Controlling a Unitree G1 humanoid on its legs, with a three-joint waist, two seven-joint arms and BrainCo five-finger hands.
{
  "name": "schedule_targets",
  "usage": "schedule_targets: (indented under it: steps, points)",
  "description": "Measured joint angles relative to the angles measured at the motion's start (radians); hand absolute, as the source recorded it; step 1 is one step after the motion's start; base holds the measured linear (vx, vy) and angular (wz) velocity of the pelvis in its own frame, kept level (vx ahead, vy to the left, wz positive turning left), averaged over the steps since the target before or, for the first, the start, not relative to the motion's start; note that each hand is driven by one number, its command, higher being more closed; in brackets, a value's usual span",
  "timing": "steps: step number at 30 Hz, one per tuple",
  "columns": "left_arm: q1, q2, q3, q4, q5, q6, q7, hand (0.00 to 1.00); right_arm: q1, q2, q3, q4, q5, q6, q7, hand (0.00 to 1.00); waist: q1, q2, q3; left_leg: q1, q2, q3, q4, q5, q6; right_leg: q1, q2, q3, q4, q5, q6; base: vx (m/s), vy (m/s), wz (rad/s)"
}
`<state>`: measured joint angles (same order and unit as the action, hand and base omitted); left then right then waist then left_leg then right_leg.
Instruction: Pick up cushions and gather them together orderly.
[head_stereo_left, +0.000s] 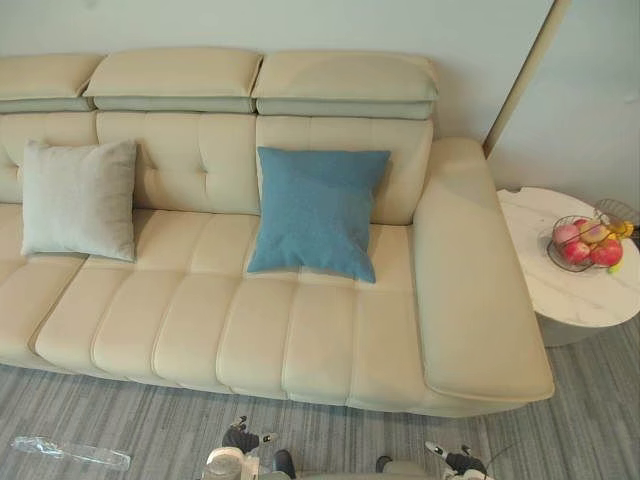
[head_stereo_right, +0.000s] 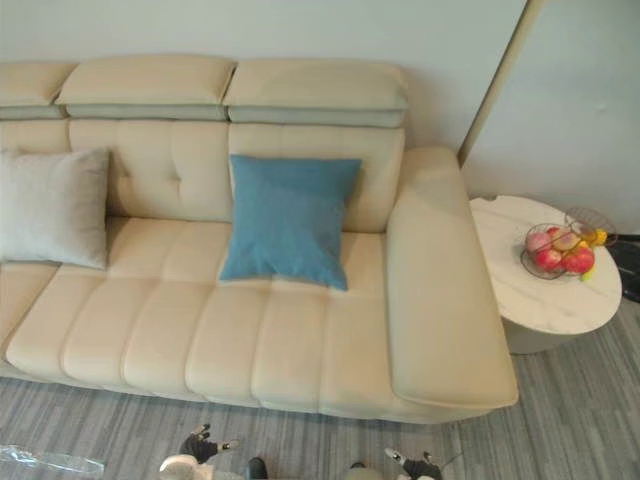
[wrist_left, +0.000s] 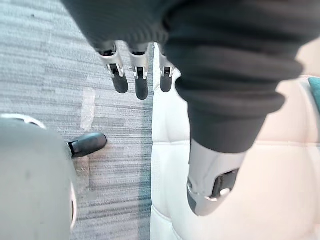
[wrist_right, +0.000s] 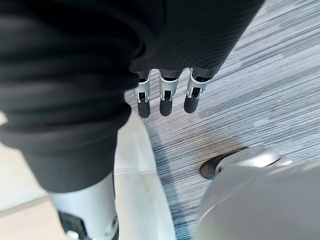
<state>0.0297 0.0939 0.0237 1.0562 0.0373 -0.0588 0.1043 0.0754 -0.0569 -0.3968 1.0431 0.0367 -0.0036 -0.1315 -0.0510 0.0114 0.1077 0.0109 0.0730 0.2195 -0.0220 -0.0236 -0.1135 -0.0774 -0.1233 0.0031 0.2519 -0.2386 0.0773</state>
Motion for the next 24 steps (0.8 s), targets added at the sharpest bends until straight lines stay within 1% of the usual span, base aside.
schedule_targets:
  steps: [2,3,4,5,6,7,8,9,10,11,12,13,14,15,16,17,18,19,20,21,22,23,24]
  points:
    - [-0.015,0.005,0.001,-0.002,-0.001,0.000,0.000,0.00,-0.017,0.003,0.021,-0.003,-0.001,0.001,-0.003,0.00,0.000,-0.020,0.016,-0.029,-0.002,-0.025,0.082,-0.006,0.008,-0.011,-0.004,0.044,0.015,0.005,0.003,0.18,-0.068,-0.40]
    - [-0.015,0.005,0.003,-0.002,-0.001,0.000,0.000,0.00,-0.019,0.006,0.029,-0.007,-0.001,-0.001,-0.004,0.00,0.001,-0.027,0.021,-0.036,0.003,-0.020,0.124,-0.017,0.008,-0.007,-0.003,0.071,0.016,0.010,0.008,0.18,-0.071,-0.68]
    - [-0.016,0.002,0.019,-0.002,-0.001,-0.001,-0.001,0.00,-0.022,0.014,0.038,-0.014,-0.001,-0.005,-0.005,0.00,0.000,-0.036,0.030,-0.069,0.013,-0.004,0.206,-0.065,-0.006,-0.001,-0.004,0.110,0.017,0.021,0.017,0.20,-0.023,-1.28]
    - [-0.013,-0.013,0.037,-0.002,-0.001,-0.001,-0.001,0.00,-0.034,0.013,0.050,-0.032,-0.015,-0.005,-0.005,0.00,0.004,-0.013,0.033,-0.036,0.012,-0.010,0.097,-0.091,-0.015,-0.026,0.035,0.180,0.022,0.029,0.029,0.11,0.012,-1.22]
    - [-0.013,-0.015,0.037,-0.003,-0.001,-0.002,-0.001,0.00,-0.037,0.012,0.052,-0.037,-0.019,-0.005,-0.005,0.00,0.004,-0.004,0.035,-0.031,0.015,-0.009,0.076,-0.073,-0.006,-0.036,0.046,0.190,0.023,0.029,0.030,0.04,0.085,-1.68]
    - [-0.018,-0.007,0.038,0.000,0.000,0.000,0.000,0.00,-0.056,0.014,0.068,-0.046,-0.032,-0.009,-0.006,0.00,0.003,-0.003,0.040,-0.002,0.021,0.060,0.040,-0.070,0.000,-0.060,0.070,0.248,0.024,0.030,0.031,0.03,0.087,-1.80]
    - [-0.036,0.010,0.034,-0.002,0.000,0.000,0.001,0.00,-0.075,0.026,0.103,-0.047,-0.037,-0.015,-0.004,0.00,-0.001,-0.014,0.045,-0.011,0.033,0.140,0.046,-0.072,0.001,-0.103,0.090,0.292,0.017,0.070,0.044,0.04,0.100,-1.92]
    - [-0.040,0.012,0.034,-0.002,0.001,0.000,0.001,0.00,-0.077,0.027,0.109,-0.046,-0.037,-0.015,-0.004,0.00,-0.004,-0.017,0.049,-0.012,0.040,0.167,0.048,-0.072,0.001,-0.115,0.096,0.289,0.008,0.092,0.050,0.05,0.065,-1.76]
    - [-0.067,0.030,0.034,-0.004,0.000,-0.001,0.001,0.00,-0.078,0.028,0.115,-0.041,-0.037,-0.011,-0.005,0.00,-0.005,-0.018,0.059,-0.015,0.059,0.222,0.075,-0.075,0.004,-0.135,0.108,0.249,-0.011,0.149,0.054,0.05,0.048,-1.48]
    - [-0.094,0.056,0.035,-0.006,0.001,-0.002,0.000,0.00,-0.079,0.041,0.121,-0.049,-0.036,-0.012,-0.011,0.00,-0.009,-0.043,0.083,-0.059,0.092,0.269,0.242,-0.087,0.025,-0.136,0.091,0.130,-0.021,0.223,0.018,0.03,0.017,-1.38]
    - [-0.107,0.066,0.035,-0.006,0.002,-0.002,0.000,0.00,-0.088,0.052,0.130,-0.050,-0.038,-0.014,-0.013,0.00,-0.009,-0.064,0.098,-0.098,0.096,0.277,0.318,-0.124,0.021,-0.134,0.076,0.079,-0.017,0.241,0.006,0.00,-0.024,-1.30]
    - [-0.105,0.069,0.035,-0.014,0.003,-0.004,0.000,0.00,-0.081,0.036,0.140,-0.040,-0.038,-0.014,-0.015,0.00,-0.007,-0.070,0.100,-0.076,0.058,0.242,0.168,-0.129,0.047,-0.132,0.054,0.019,-0.023,0.245,-0.011,-0.04,-0.047,-1.12]
    - [-0.101,0.055,0.033,-0.028,0.010,-0.004,0.000,0.00,-0.078,0.010,0.145,-0.041,-0.039,-0.014,-0.016,0.00,-0.016,-0.039,0.103,-0.061,0.075,0.254,0.055,0.019,0.090,-0.134,0.055,-0.047,-0.006,0.209,-0.038,-0.01,-0.023,-1.47]
    - [-0.103,0.059,0.038,-0.030,0.021,0.001,0.003,0.00,-0.081,0.009,0.145,-0.037,-0.040,-0.016,-0.016,0.00,-0.016,-0.049,0.109,-0.037,0.070,0.306,0.089,-0.053,0.042,-0.148,0.007,-0.107,0.063,0.124,-0.040,0.03,-0.022,-1.30]
    - [-0.112,0.074,0.036,-0.035,0.025,0.004,0.002,0.00,-0.086,0.017,0.131,-0.035,-0.038,-0.013,-0.011,0.00,-0.020,-0.069,0.117,-0.040,0.070,0.361,0.143,-0.065,0.053,-0.170,-0.049,-0.162,0.118,0.080,-0.053,0.04,-0.020,-1.23]
    - [-0.113,0.076,0.039,-0.040,0.029,0.004,0.002,0.00,-0.096,0.010,0.119,-0.027,-0.041,-0.009,-0.006,0.00,-0.015,-0.067,0.118,-0.037,0.098,0.395,0.182,-0.076,0.050,-0.180,-0.078,-0.219,0.148,0.061,-0.061,0.04,-0.055,-1.28]
    - [-0.107,0.080,0.042,-0.046,0.029,0.004,0.003,0.00,-0.108,0.000,0.107,-0.023,-0.051,-0.007,-0.006,0.00,-0.005,-0.042,0.130,-0.022,0.148,0.441,0.233,-0.084,0.038,-0.175,-0.108,-0.286,0.166,0.056,-0.057,0.05,-0.104,-1.63]
    - [-0.095,0.086,0.059,-0.046,0.029,0.003,0.003,0.00,-0.121,-0.006,0.109,-0.024,-0.077,-0.005,-0.005,0.00,0.001,-0.026,0.133,0.009,0.212,0.494,0.273,-0.085,0.037,-0.163,-0.137,-0.348,0.153,0.063,-0.055,0.06,-0.141,-1.73]
    - [-0.079,0.090,0.067,-0.046,0.029,0.003,0.004,0.00,-0.127,-0.007,0.124,-0.023,-0.081,-0.004,-0.005,0.00,0.003,-0.022,0.129,0.030,0.248,0.525,0.293,-0.085,0.037,-0.164,-0.149,-0.373,0.139,0.078,-0.049,0.09,-0.228,-1.65]
    - [-0.062,0.098,0.069,-0.044,0.030,0.003,0.005,0.00,-0.132,-0.007,0.156,-0.022,-0.085,-0.003,-0.003,0.00,0.004,-0.025,0.124,0.052,0.281,0.558,0.319,-0.085,0.036,-0.169,-0.164,-0.389,0.117,0.109,-0.046,0.12,-0.310,-1.40]
    - [-0.048,0.105,0.068,-0.041,0.031,0.004,0.005,0.00,-0.133,-0.007,0.189,-0.022,-0.097,-0.003,-0.001,0.00,0.002,-0.040,0.115,0.074,0.309,0.597,0.360,-0.085,0.036,-0.172,-0.189,-0.400,0.087,0.157,-0.047,0.19,-0.456,-1.56]
    - [-0.045,0.113,0.066,-0.029,0.041,0.004,0.004,0.00,-0.127,-0.007,0.217,-0.019,-0.116,-0.004,0.004,0.00,-0.001,-0.081,0.090,0.101,0.340,0.627,0.428,-0.091,0.024,-0.183,-0.218,-0.382,0.063,0.279,-0.050,0.21,-0.458,-1.20]
    - [-0.046,0.120,0.067,-0.025,0.041,0.004,0.003,0.00,-0.123,-0.011,0.223,-0.013,-0.117,-0.004,0.005,0.00,-0.003,-0.089,0.083,0.108,0.353,0.630,0.451,-0.097,0.011,-0.182,-0.215,-0.371,0.063,0.264,-0.012,0.24,-0.534,-1.14]
